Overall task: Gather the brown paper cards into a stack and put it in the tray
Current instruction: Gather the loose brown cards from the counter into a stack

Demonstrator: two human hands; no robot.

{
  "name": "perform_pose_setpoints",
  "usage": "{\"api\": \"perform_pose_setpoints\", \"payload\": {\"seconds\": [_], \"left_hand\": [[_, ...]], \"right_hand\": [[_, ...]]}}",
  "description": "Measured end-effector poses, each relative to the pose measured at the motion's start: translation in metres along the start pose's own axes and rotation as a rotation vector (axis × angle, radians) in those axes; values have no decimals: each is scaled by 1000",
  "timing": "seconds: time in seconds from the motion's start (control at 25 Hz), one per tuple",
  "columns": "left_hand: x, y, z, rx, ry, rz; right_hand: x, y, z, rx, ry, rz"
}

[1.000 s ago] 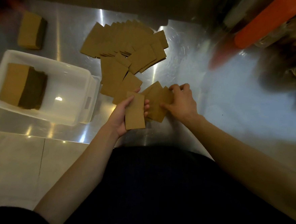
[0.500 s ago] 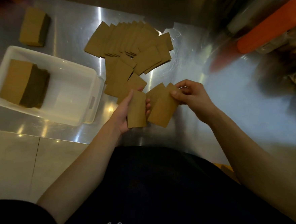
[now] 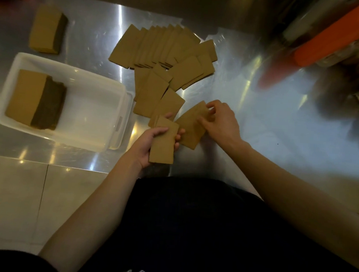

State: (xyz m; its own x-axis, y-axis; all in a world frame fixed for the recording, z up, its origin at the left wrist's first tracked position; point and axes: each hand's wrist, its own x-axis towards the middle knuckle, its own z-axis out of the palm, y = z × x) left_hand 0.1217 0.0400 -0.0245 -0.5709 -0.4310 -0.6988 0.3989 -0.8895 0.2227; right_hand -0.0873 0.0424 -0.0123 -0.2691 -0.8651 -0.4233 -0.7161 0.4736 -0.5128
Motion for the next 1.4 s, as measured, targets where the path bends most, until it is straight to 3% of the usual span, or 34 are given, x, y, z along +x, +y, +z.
{"api": "perform_pose_setpoints", "payload": {"seconds": [0.12, 0.32, 0.6, 0.76, 1.2, 1.4], "left_hand": [[-8, 5, -8, -145, 48, 70], [-14, 14, -13, -194, 46, 151], [-16, 17, -24, -145, 23, 134], [-17, 20, -30, -144, 6, 141], [-22, 18, -37, -161, -22, 170], [-25, 17, -42, -179, -46, 179]], "right_hand": [[0, 5, 14, -166, -54, 46], [-4, -3, 23, -291, 46, 67], [-9, 5, -1, 376, -201, 329], [-11, 9, -10, 512, -221, 320], [11, -15, 9, -24, -100, 164], [13, -9, 14, -5, -79, 227]]}}
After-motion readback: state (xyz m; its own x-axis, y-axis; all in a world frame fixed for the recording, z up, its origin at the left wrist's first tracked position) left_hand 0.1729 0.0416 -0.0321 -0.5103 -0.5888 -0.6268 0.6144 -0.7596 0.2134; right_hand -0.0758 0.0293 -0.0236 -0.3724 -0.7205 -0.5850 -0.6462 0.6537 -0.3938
